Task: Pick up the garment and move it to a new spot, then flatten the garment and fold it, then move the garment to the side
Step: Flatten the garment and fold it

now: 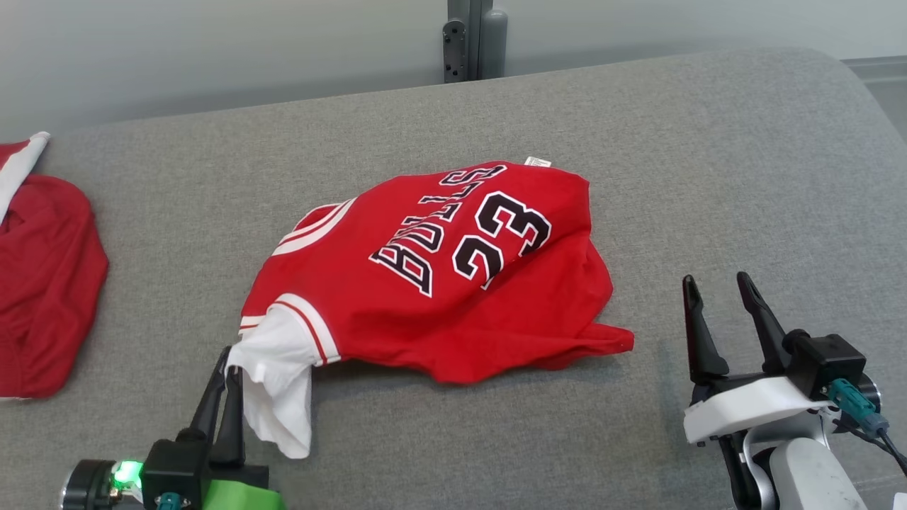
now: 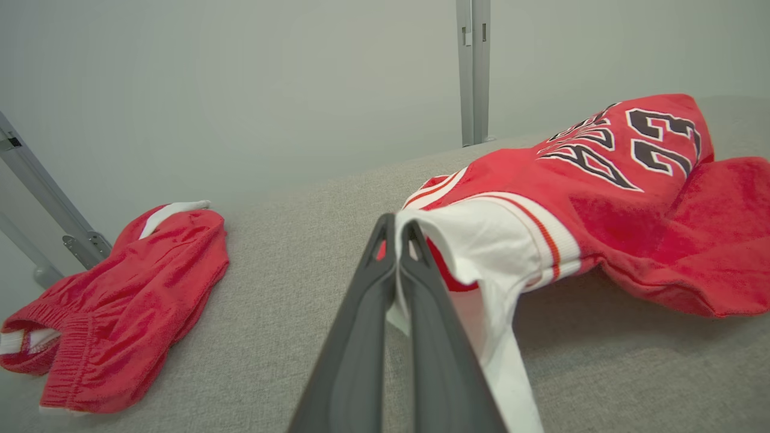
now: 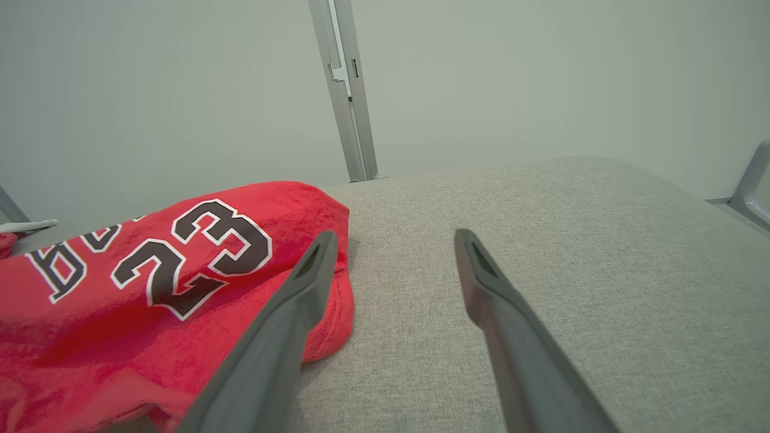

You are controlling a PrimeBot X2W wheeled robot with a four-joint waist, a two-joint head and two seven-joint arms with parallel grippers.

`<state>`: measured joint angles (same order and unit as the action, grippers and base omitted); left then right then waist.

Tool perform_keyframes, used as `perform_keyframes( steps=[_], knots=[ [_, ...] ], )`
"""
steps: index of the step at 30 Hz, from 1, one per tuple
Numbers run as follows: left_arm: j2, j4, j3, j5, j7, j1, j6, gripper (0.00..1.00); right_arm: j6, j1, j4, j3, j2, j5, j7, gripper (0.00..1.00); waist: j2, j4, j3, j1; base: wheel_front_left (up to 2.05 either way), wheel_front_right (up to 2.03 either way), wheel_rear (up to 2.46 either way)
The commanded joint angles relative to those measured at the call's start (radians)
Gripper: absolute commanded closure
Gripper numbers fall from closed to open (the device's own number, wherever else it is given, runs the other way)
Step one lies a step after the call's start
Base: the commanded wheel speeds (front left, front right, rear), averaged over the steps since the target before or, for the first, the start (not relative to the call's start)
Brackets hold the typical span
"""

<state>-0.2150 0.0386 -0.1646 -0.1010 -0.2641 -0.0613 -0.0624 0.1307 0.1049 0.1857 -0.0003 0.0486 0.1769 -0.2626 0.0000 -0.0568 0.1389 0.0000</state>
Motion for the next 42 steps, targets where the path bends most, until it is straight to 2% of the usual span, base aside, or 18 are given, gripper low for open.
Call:
perform_keyframes(
  steps=[1, 5, 11, 12, 13, 14, 21, 28, 32, 35, 42],
  knots=[
    [0.011, 0.011, 0.002, -0.007, -0.001, -0.02, -0.011, 1.0, 0.0, -0.014, -0.001, -0.011, 0.003, -0.008, -0.003, 0.0, 0.0, -0.004, 0.001, 0.0, 0.0, 0.0, 0.0],
    [0.04, 0.056, 0.013, -0.026, -0.001, -0.04, -0.01, 1.0, 0.0, -0.017, -0.002, -0.043, 0.003, -0.02, -0.003, 0.0, 0.0, -0.014, 0.003, 0.0, 0.0, 0.0, 0.0],
    [0.055, 0.116, 0.047, -0.032, -0.001, -0.046, -0.011, 1.0, 0.0, -0.014, -0.007, -0.067, 0.003, -0.029, -0.003, 0.0, 0.0, -0.024, 0.003, 0.0, 0.0, 0.0, 0.0],
    [0.058, 0.122, 0.051, -0.035, -0.001, -0.046, -0.004, 0.73, 0.0, -0.013, -0.006, -0.068, 0.003, -0.03, -0.003, 0.0, 0.0, -0.025, 0.002, 0.0, 0.0, 0.0, 0.0],
    [0.061, 0.122, 0.054, -0.039, -0.001, -0.043, 0.003, 0.41, 0.0, -0.014, -0.006, -0.069, 0.003, -0.03, -0.003, 0.0, 0.0, -0.025, 0.001, 0.0, 0.0, 0.0, 0.0],
    [0.068, 0.12, 0.058, -0.046, -0.001, -0.042, 0.01, 0.0, 0.0, -0.014, -0.005, -0.07, 0.003, -0.029, -0.003, 0.0, 0.0, -0.025, -0.001, 0.0, 0.0, 0.0, 0.0],
    [0.105, 0.057, 0.092, -0.111, -0.001, -0.079, 0.096, 0.0, 0.0, -0.013, -0.005, -0.087, 0.003, -0.044, -0.003, 0.0, 0.0, 0.001, -0.025, 0.0, 0.0, 0.0, 0.0],
    [0.124, -0.037, 0.135, -0.09, -0.001, -0.09, 0.115, 0.0, 0.0, 0.034, 0.013, -0.061, 0.003, -0.089, -0.003, 0.0, 0.0, 0.047, -0.046, 0.0, 0.0, 0.0, 0.0],
    [0.138, -0.053, 0.118, -0.07, -0.001, -0.072, 0.124, 0.0, 0.0, 0.099, 0.105, -0.016, 0.006, -0.135, 0.004, 0.0, 0.0, 0.071, -0.056, 0.0, 0.0, 0.0, 0.0],
    [0.148, -0.051, 0.099, -0.059, -0.001, -0.056, 0.126, 0.0, 0.0, 0.169, 0.192, 0.018, 0.024, -0.145, 0.071, 0.0, 0.0, 0.088, -0.061, 0.0, 0.0, 0.0, 0.0],
    [0.16, -0.039, 0.059, -0.048, -0.001, -0.029, 0.122, 0.0, 0.0, 0.309, 0.39, 0.118, 0.082, -0.084, 0.286, 0.0, 0.0, 0.146, -0.038, 0.0, 0.0, 0.0, 0.0]
  ],
)
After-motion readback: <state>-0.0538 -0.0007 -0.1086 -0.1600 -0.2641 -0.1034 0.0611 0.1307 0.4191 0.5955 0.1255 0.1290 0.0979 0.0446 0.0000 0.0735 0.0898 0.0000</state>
